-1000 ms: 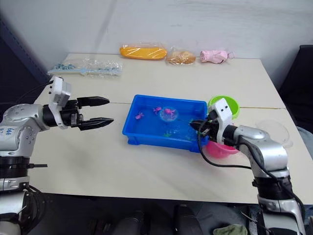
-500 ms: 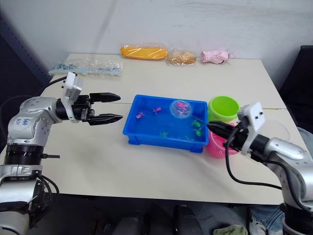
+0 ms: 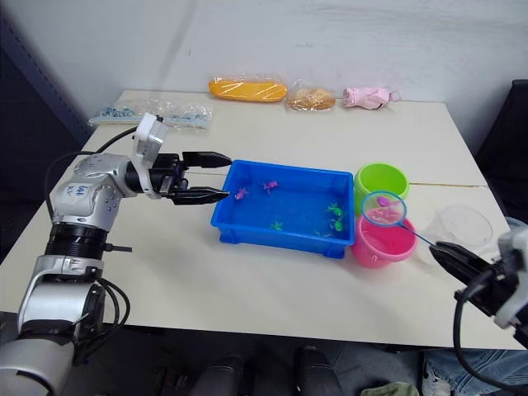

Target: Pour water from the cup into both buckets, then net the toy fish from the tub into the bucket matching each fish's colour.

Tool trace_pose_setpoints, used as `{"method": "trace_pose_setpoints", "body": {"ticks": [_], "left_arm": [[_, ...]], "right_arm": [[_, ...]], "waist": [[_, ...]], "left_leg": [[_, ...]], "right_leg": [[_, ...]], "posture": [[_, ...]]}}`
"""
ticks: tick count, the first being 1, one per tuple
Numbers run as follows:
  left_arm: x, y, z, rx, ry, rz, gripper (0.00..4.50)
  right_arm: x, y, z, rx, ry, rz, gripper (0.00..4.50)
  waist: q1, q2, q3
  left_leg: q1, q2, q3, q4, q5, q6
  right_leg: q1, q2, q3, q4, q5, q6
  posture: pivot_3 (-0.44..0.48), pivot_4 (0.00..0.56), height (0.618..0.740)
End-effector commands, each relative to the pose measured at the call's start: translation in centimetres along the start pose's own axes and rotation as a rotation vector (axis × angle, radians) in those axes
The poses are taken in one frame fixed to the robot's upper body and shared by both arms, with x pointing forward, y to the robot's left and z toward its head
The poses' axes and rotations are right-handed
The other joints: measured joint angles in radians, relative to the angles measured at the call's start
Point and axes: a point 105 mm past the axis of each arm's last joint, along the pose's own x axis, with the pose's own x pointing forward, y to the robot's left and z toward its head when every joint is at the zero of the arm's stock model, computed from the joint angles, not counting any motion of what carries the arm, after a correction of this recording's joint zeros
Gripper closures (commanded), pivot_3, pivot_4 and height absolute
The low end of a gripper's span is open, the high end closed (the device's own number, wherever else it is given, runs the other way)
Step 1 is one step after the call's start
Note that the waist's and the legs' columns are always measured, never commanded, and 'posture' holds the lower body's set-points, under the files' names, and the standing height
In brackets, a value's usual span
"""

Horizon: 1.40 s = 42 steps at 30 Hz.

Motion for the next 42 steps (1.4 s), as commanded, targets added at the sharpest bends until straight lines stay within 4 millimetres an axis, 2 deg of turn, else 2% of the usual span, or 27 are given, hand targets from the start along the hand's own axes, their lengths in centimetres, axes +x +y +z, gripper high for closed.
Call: {"method": "trace_pose_setpoints", "body": {"ticks": [1, 5, 10, 14, 17, 19, 23, 29, 35, 42], "left_arm": [[0.4, 0.0, 0.6, 0.033, -0.006, -0.023, 0.02], [0.8, -0.1, 0.4, 0.017, -0.01, -0.038, 0.02], [1.2, 0.0, 0.5, 0.018, -0.02, -0.049, 0.02], [1.3, -0.2, 0.4, 0.014, -0.025, -0.053, 0.02], [1.3, -0.2, 0.3, 0.011, -0.03, -0.047, 0.02], [1.3, -0.3, 0.3, 0.008, -0.038, -0.044, 0.02], [1.3, -0.4, 0.3, 0.003, -0.043, -0.039, 0.02], [1.3, -0.4, 0.3, -0.001, -0.047, -0.029, 0.02], [1.5, -0.3, 0.4, -0.001, -0.052, -0.024, 0.02], [1.2, -0.4, 0.5, 0.002, -0.055, -0.01, 0.02]], "right_arm": [[-0.8, -0.4, 0.5, -0.157, -0.001, -0.089, 4.5], [-0.5, -0.1, 0.0, -0.317, 0.02, -0.129, 4.5], [-0.4, -0.8, -0.5, -0.521, 0.024, -0.2, 4.5], [-0.4, -1.1, 0.0, -0.742, -0.002, -0.252, 4.5], [-0.6, -1.5, -0.2, -0.832, -0.005, -0.29, 4.5], [-0.4, -1.0, -0.8, -1.005, 0.005, -0.254, 4.5], [-0.3, -0.4, -1.7, -1.18, 0.0, -0.227, 4.5], [0.0, -0.8, -1.6, -1.329, -0.008, -0.272, 4.5], [1.4, 0.1, -1.8, -1.47, -0.053, -0.239, 4.5], [2.0, -0.5, -2.1, -1.481, -0.06, -0.281, 4.5]], "waist": [[-0.002, 0.0, 0.0], [-0.002, 0.0, 0.0], [0.0, 0.0, 0.0], [-0.001, 0.0, 0.0], [-0.001, 0.0, 0.0], [-0.001, 0.0, 0.0], [-0.002, 0.0, 0.0], [-0.007, 0.0, 0.0], [-0.008, 0.0, 0.0], [-0.012, 0.0, 0.0]], "left_leg": [[0.0, 0.0, 0.0, 0.0, 0.0, 0.0], [0.003, 0.0, 0.003, 0.0, 0.0, 0.0], [0.006, -0.001, 0.005, 0.0, 0.0, 0.0], [0.007, -0.001, 0.005, 0.0, 0.0, 0.0], [0.008, -0.001, 0.006, 0.0, 0.0, 0.0], [0.008, -0.001, 0.006, 0.0, 0.0, 0.0], [0.011, -0.001, 0.008, -0.001, 0.0, 0.0], [0.014, -0.001, 0.009, -0.001, 0.0, 0.0], [0.014, -0.001, 0.009, -0.001, 0.0, 0.0], [0.015, 0.0, 0.009, -0.001, 0.0, -0.001]], "right_leg": [[0.0, 0.0, 0.0, 0.0, 0.0, 0.0], [0.0, 0.001, 0.003, -0.001, 0.0, 0.0], [0.002, 0.001, 0.005, 0.0, 0.0, 0.0], [0.003, 0.001, 0.006, 0.0, 0.0, 0.0], [0.003, 0.002, 0.006, 0.0, 0.0, 0.0], [0.003, 0.002, 0.007, 0.001, 0.0, 0.0], [0.005, 0.002, 0.008, 0.0, 0.0, 0.0], [0.008, 0.002, 0.009, 0.001, 0.0, 0.0], [0.008, 0.002, 0.009, 0.001, 0.0, 0.0], [0.008, 0.002, 0.01, 0.001, 0.0, 0.0]], "posture": [[0.0, 0.15, 0.74], [0.0, 0.15, 0.74], [0.0, 0.15, 0.74], [0.0, 0.15, 0.74], [0.0, 0.15, 0.74], [0.0, 0.15, 0.74], [0.0, 0.15, 0.74], [0.0, 0.15, 0.74], [0.0, 0.15, 0.74], [0.0, 0.15, 0.74]]}}
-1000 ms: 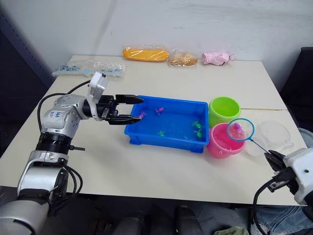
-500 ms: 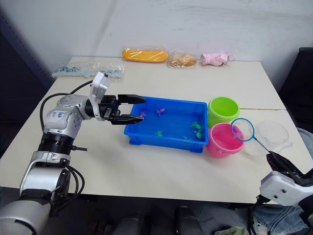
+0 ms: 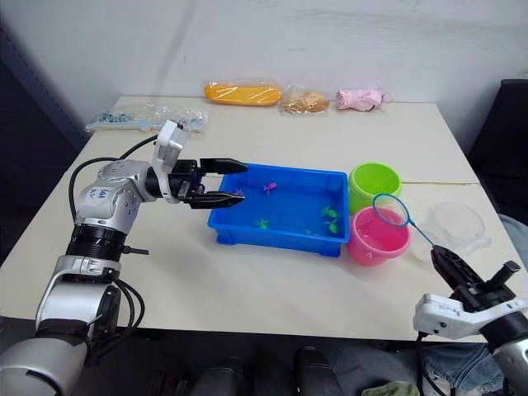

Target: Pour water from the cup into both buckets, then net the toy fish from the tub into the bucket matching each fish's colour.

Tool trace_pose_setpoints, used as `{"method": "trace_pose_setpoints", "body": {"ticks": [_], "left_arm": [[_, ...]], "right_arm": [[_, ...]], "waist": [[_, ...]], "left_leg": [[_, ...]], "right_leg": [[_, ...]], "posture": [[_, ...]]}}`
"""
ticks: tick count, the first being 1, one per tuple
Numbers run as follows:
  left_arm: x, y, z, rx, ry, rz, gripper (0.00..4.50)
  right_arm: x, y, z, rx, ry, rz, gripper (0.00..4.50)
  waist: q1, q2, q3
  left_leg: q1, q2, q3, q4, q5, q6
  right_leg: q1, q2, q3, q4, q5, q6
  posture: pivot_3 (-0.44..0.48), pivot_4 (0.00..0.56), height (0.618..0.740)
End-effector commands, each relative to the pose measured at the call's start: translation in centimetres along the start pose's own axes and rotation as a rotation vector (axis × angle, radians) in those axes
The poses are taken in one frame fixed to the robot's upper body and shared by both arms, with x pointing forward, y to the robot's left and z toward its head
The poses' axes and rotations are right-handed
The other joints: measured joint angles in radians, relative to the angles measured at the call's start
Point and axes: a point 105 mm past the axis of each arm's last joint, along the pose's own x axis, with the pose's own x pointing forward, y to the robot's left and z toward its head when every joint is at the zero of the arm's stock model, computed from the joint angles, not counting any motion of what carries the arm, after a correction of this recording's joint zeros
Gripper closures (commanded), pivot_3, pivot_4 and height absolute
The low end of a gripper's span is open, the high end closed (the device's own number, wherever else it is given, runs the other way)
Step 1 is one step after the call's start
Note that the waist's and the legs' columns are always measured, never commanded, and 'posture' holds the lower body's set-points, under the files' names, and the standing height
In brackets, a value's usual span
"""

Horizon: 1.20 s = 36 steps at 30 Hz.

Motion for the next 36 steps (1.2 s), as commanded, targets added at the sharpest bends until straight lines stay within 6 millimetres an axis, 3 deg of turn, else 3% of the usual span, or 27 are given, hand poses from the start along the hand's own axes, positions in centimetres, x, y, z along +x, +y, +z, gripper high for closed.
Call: {"method": "trace_pose_setpoints", "body": {"ticks": [1, 5, 10, 12, 17, 24, 27, 30, 36], "left_arm": [[-0.5, -0.4, 1.0, 0.039, -0.024, 0.006, 0.02], [-1.1, -0.5, 1.0, 0.036, -0.02, 0.029, 0.02], [-2.8, -0.5, 0.8, 0.025, -0.017, 0.101, 0.02], [-4.0, -0.4, 0.7, 0.02, -0.018, 0.148, 0.02], [-7.4, -0.1, 0.7, 0.01, -0.026, 0.3, 0.02], [-11.1, -0.5, 0.7, 0.031, 0.021, 0.433, 0.02], [-12.0, -0.8, 0.8, 0.046, 0.026, 0.479, 0.02], [-12.4, -1.2, 1.0, 0.061, 0.031, 0.504, 0.02], [-12.6, -2.0, 0.8, 0.07, 0.057, 0.523, 0.02]], "right_arm": [[-0.2, -0.6, -0.4, 0.005, 0.01, -0.046, 4.5], [0.0, -2.0, 0.2, 0.194, -0.037, -0.127, 4.5], [1.3, -3.4, 1.0, 0.812, -0.137, -0.144, 4.5], [2.2, -4.1, 1.9, 1.042, -0.216, -0.091, 4.5], [6.1, -5.7, 4.8, 1.371, -0.326, 0.144, 4.5], [10.2, -6.3, 9.4, 1.507, -0.376, 0.405, 4.5], [12.5, -5.0, 10.8, 1.512, -0.291, 0.53, 4.5], [14.3, -3.5, 11.7, 1.465, -0.19, 0.661, 4.5], [17.3, -2.9, 12.1, 1.473, -0.125, 0.719, 4.5]], "waist": [[0.0, 0.0, 0.0], [-0.004, 0.0, 0.0], [-0.018, 0.0, 0.0], [-0.021, 0.0, 0.0], [-0.023, 0.0, 0.0], [-0.014, -0.001, 0.0], [-0.014, -0.001, 0.0], [-0.014, -0.001, 0.0], [-0.015, -0.001, 0.0]], "left_leg": [[0.0, 0.0, 0.0, 0.0, 0.0, 0.0], [0.0, 0.0, 0.0, 0.0, 0.0, 0.0], [0.007, 0.002, 0.0, -0.002, 0.0, 0.0], [0.012, 0.002, 0.001, -0.004, 0.0, 0.0], [0.013, 0.002, 0.001, -0.004, 0.0, 0.001], [0.011, 0.003, -0.002, -0.009, 0.0, -0.001], [0.008, 0.002, -0.003, -0.01, 0.0, 0.0], [0.007, 0.002, -0.003, -0.009, 0.0, 0.001], [-0.006, 0.002, -0.004, -0.009, 0.001, -0.001]], "right_leg": [[0.0, 0.0, 0.0, 0.0, 0.0, 0.0], [0.0, 0.0, 0.0, 0.0, 0.0, 0.0], [0.007, 0.0, 0.0, -0.001, 0.0, 0.0], [0.011, 0.0, 0.001, -0.001, 0.0, 0.0], [0.011, -0.001, 0.001, -0.001, 0.0, 0.0], [0.008, -0.002, -0.002, -0.004, -0.001, -0.002], [0.007, -0.003, -0.004, -0.006, -0.001, -0.002], [0.007, -0.004, -0.004, -0.008, -0.001, -0.002], [-0.007, -0.004, -0.006, -0.003, -0.001, -0.002]], "posture": [[0.0, 0.15, 0.74], [0.0, 0.15, 0.74], [0.0, 0.15, 0.74], [0.0, 0.15, 0.74], [0.0, 0.15, 0.74], [0.0, 0.15, 0.74], [0.0, 0.15, 0.74], [0.0, 0.15, 0.74], [0.0, 0.15, 0.74]]}}
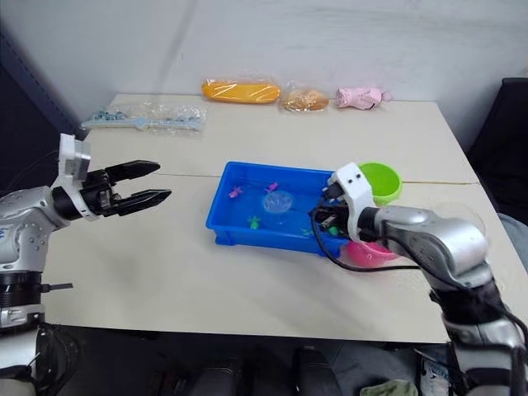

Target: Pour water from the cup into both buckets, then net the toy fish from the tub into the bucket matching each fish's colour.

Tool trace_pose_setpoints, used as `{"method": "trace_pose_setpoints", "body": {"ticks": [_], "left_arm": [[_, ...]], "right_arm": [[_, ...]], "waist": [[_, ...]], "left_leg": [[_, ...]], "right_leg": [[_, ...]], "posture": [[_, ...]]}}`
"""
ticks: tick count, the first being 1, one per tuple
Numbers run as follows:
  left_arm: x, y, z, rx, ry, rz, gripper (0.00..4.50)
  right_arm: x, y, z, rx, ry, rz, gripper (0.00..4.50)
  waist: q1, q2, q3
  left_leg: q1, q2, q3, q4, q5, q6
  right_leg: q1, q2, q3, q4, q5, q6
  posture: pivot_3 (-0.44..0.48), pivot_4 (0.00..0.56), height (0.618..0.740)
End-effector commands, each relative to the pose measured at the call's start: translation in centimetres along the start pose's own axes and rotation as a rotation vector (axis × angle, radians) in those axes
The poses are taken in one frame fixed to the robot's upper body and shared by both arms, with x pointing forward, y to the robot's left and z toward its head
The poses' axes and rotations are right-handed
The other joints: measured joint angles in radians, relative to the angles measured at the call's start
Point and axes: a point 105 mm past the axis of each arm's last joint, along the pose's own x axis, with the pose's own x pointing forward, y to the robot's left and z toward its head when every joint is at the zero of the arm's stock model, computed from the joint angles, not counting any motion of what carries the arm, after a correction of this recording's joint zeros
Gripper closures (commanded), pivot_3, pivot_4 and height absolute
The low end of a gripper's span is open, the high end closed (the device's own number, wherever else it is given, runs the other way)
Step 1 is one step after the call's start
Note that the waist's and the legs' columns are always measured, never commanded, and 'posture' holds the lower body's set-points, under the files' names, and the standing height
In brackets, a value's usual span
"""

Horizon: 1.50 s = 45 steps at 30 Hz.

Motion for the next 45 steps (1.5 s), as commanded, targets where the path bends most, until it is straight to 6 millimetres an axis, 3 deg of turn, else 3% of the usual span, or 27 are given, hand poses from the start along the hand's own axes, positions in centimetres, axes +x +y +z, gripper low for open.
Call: {"method": "trace_pose_setpoints", "body": {"ticks": [1, 10, 20, 30, 45], "left_arm": [[-0.5, -0.3, 1.4, 0.05, -0.023, 0.012, 0.02], [-0.4, -0.5, 1.9, 0.064, -0.031, 0.018, 0.02], [0.3, -0.7, 2.0, 0.074, -0.033, -0.007, 0.02], [0.9, -0.7, 1.9, 0.071, -0.032, -0.028, 0.02], [1.5, -0.8, 1.9, 0.064, -0.035, -0.057, 0.02]], "right_arm": [[0.6, -0.4, 0.7, 0.006, -0.007, -0.008, 4.5], [3.2, -1.2, 0.8, 0.084, 0.029, -0.057, 4.5], [4.0, -1.9, 1.5, 0.039, -0.093, -0.112, 4.5], [3.9, -1.6, 0.5, -0.037, -0.195, -0.122, 4.5], [2.2, -0.4, 1.1, -0.184, -0.341, -0.099, 4.5]], "waist": [[-0.001, 0.0, 0.0], [-0.006, 0.0, 0.0], [-0.012, 0.0, 0.0], [-0.024, 0.0, 0.0], [-0.024, 0.0, 0.0]], "left_leg": [[-0.001, 0.0, 0.0, 0.0, 0.0, 0.0], [-0.003, 0.0, 0.0, 0.0, 0.0, 0.0], [-0.003, 0.0, 0.0, 0.0, 0.0, 0.0], [-0.003, 0.0, 0.0, 0.0, 0.0, 0.0], [-0.003, 0.0, 0.0, 0.0, 0.0, 0.0]], "right_leg": [[-0.001, 0.0, 0.0, 0.0, 0.0, 0.0], [-0.002, 0.0, -0.001, 0.0, 0.0, 0.0], [-0.002, 0.0, -0.001, 0.0, 0.0, 0.0], [-0.002, 0.0, -0.001, 0.001, 0.0, 0.0], [-0.002, 0.001, -0.001, 0.001, 0.0, 0.0]], "posture": [[0.0, 0.15, 0.74], [0.0, 0.15, 0.74], [0.0, 0.15, 0.74], [0.0, 0.15, 0.74], [0.0, 0.15, 0.74]]}}
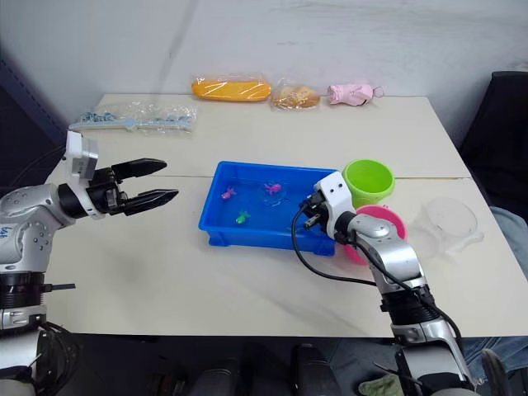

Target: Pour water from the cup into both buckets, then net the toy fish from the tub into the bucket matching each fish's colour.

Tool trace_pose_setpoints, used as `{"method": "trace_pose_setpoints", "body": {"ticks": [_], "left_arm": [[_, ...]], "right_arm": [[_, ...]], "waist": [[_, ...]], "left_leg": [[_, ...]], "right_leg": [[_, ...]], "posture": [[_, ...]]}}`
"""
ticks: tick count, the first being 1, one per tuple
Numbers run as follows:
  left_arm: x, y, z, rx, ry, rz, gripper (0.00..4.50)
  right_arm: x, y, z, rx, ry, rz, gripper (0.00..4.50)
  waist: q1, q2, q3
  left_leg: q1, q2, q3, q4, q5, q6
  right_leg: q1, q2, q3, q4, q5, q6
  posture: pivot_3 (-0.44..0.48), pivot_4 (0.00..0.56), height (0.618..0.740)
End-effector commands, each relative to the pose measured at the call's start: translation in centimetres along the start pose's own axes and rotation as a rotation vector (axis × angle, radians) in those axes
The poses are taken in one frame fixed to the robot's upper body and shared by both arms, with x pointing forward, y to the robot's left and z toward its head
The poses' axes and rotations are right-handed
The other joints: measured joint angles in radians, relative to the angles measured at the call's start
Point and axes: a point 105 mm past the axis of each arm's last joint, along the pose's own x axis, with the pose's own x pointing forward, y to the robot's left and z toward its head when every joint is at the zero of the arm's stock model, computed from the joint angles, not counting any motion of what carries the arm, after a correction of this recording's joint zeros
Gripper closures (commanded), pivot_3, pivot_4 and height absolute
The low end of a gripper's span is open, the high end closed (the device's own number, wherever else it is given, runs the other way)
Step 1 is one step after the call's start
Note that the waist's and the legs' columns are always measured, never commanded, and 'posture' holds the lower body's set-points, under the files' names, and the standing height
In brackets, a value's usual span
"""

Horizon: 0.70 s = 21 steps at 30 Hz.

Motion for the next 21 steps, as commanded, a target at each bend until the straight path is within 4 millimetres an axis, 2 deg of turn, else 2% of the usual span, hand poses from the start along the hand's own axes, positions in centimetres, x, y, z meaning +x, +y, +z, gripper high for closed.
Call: {"method": "trace_pose_setpoints", "body": {"ticks": [1, 9, 17, 21], "left_arm": [[0.2, -0.2, 1.1, 0.037, -0.029, -0.022, 0.02], [1.0, -0.2, 0.8, 0.024, -0.033, -0.052, 0.02], [2.3, -0.2, 0.6, 0.01, -0.043, -0.1, 0.02], [3.1, -0.4, 0.5, 0.005, -0.048, -0.131, 0.02]], "right_arm": [[-1.5, -0.1, 2.4, -0.057, -0.103, -0.003, 4.5], [-5.0, 0.4, 2.8, -0.077, -0.133, 0.014, 4.5], [-7.8, 0.6, 1.6, -0.073, -0.084, -0.007, 4.5], [-9.4, 0.4, 1.8, -0.07, -0.093, -0.043, 4.5]], "waist": [[0.0, 0.0, 0.0], [0.003, 0.0, 0.0], [0.004, 0.0, 0.0], [0.006, 0.0, 0.0]], "left_leg": [[0.0, 0.0, 0.0, 0.0, 0.0, 0.0], [0.0, 0.0, 0.0, 0.0, 0.0, 0.0], [0.0, 0.0, 0.0, 0.0, 0.0, 0.0], [0.0, 0.0, 0.0, 0.0, 0.0, 0.0]], "right_leg": [[0.0, 0.0, 0.0, 0.0, 0.0, 0.0], [0.0, 0.0, 0.0, 0.0, 0.0, 0.0], [0.0, 0.0, 0.0, 0.0, 0.0, 0.0], [0.0, 0.0, 0.0, 0.001, 0.0, 0.0]], "posture": [[0.0, 0.15, 0.74], [0.0, 0.15, 0.74], [0.0, 0.15, 0.74], [0.0, 0.15, 0.74]]}}
